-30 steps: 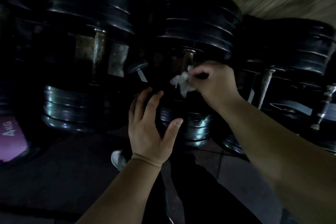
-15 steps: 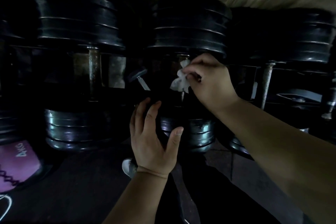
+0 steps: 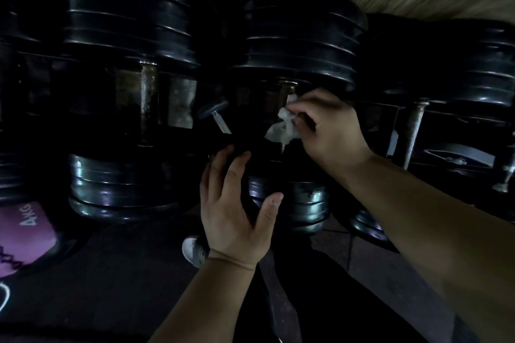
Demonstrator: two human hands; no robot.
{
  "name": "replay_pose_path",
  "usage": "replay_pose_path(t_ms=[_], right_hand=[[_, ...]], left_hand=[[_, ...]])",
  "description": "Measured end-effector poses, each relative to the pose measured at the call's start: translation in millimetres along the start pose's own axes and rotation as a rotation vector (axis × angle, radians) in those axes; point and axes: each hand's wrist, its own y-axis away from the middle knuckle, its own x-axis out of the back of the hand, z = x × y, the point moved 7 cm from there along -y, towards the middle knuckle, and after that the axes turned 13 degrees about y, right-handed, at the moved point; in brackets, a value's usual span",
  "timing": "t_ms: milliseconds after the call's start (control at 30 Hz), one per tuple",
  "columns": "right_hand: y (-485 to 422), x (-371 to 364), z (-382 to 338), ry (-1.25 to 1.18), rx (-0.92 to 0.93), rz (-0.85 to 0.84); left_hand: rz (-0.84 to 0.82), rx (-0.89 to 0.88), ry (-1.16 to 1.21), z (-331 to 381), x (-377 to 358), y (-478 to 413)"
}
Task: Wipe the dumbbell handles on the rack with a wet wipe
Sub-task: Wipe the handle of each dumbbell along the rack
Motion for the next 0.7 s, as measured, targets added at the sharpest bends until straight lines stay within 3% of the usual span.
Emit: replay_pose_path(t_ms=[233, 400, 600, 700], right_hand=[[3, -10, -8, 0.003, 0.124, -0.166], [-6, -4, -17, -0.004, 0.181, -0.098], [2, -13, -25, 0.032, 0.357, -0.323], [-19, -3, -22, 0.064, 0.285, -0.195]], left_hand=[[0.003, -0.005, 0.017, -1, 1, 0], [0.004, -0.009, 0.021, -2, 1, 0], [-0.001, 0.013, 0.028, -4, 2, 1], [0.011, 0.009, 0.038, -4, 1, 1]])
